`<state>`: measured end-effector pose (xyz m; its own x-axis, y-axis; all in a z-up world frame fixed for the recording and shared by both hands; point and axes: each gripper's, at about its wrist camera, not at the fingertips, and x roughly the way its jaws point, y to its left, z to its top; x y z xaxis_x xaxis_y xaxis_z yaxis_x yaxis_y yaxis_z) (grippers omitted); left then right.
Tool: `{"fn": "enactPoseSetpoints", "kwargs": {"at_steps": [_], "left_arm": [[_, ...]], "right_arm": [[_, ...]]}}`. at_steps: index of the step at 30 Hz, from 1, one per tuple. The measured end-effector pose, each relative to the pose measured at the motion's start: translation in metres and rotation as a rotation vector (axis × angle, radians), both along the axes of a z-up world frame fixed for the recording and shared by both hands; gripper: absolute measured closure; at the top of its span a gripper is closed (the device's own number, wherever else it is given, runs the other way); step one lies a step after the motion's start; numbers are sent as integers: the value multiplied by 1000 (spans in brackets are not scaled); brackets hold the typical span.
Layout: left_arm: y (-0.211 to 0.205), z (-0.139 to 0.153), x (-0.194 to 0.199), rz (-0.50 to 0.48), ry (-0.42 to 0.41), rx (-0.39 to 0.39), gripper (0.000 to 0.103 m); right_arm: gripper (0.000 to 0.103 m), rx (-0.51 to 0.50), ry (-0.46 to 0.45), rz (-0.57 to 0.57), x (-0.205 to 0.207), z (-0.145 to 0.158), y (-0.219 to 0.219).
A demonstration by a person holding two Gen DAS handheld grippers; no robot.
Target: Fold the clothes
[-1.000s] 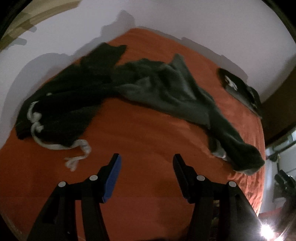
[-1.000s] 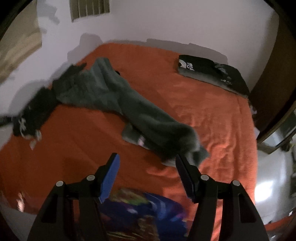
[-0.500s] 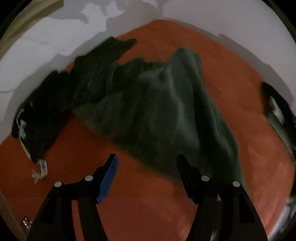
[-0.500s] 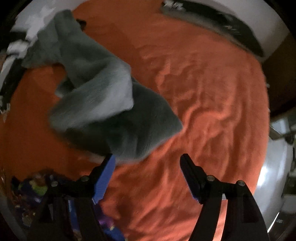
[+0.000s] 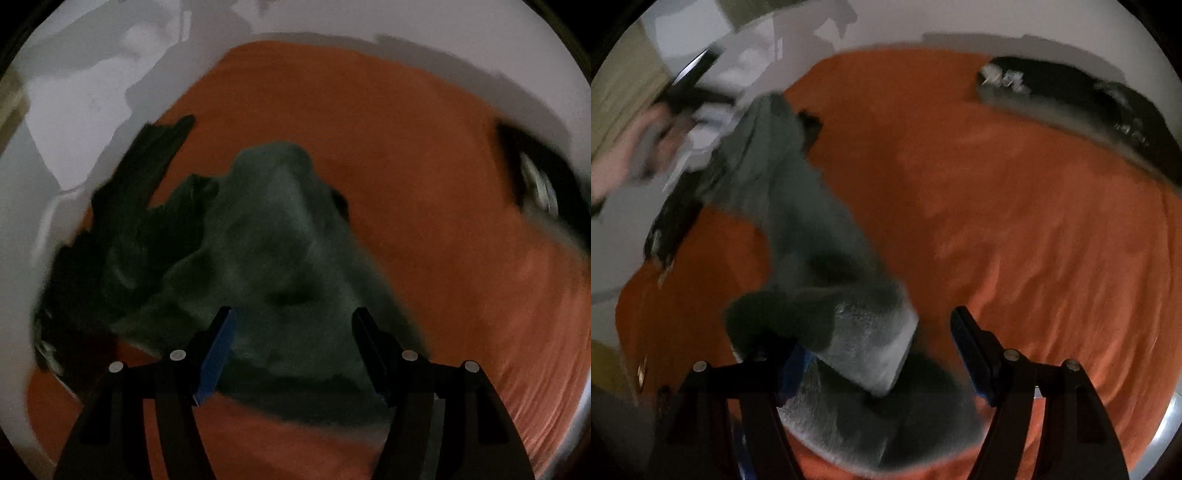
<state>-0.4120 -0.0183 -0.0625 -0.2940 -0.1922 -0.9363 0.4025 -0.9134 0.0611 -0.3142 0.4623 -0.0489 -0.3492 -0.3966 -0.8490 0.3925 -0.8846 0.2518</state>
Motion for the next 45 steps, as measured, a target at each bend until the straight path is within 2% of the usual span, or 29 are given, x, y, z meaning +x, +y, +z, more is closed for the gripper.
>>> {"fn": "enactPoseSetpoints", "kwargs": {"at_steps": [6, 9, 13, 17, 20, 25, 27, 28, 29, 30, 32, 34, 38, 42, 45], "left_arm": [[-42, -13, 79, -69, -35, 71, 36], [-79, -40, 112, 31, 33, 233, 36], [-110, -87, 131, 98, 56, 358, 36], [-127, -117, 137, 155, 90, 364, 36], [-134, -129, 137, 208, 132, 449, 36], [-140, -141, 136, 307, 157, 438, 36], [-144, -148, 139, 353, 209, 493, 37], [-145, -145, 144, 372, 262, 495, 55], [-145, -141, 149, 391, 320, 491, 96], [-142, -132, 153, 390, 370, 469, 96], [-128, -103, 156, 333, 458, 382, 96], [-101, -63, 154, 229, 541, 249, 96], [-29, 26, 142, -26, 701, 140, 96], [93, 102, 123, -328, 803, 99, 96], [202, 128, 89, -552, 841, 113, 96]], "right_arm": [[32, 47, -117, -64, -55, -7, 20], [32, 71, -97, -118, -55, 1, 35], [31, 28, -48, -268, -35, 12, 61], [31, -39, -31, -348, 4, 8, 78], [31, -28, -26, -378, 34, 3, 77], [31, -77, -43, -420, 63, -11, 73], [31, -97, -57, -427, 64, -17, 70], [31, -108, -64, -431, 64, -20, 69], [31, -114, -63, -431, 65, -20, 69], [31, -111, -55, -429, 65, -19, 67], [31, -89, -31, -425, 65, -14, 64], [31, -79, -16, -425, 65, -10, 62], [31, -70, -7, -443, 68, -7, 66], [31, -70, -11, -471, 73, -4, 76], [31, -61, 5, -493, 84, 2, 90]]}}
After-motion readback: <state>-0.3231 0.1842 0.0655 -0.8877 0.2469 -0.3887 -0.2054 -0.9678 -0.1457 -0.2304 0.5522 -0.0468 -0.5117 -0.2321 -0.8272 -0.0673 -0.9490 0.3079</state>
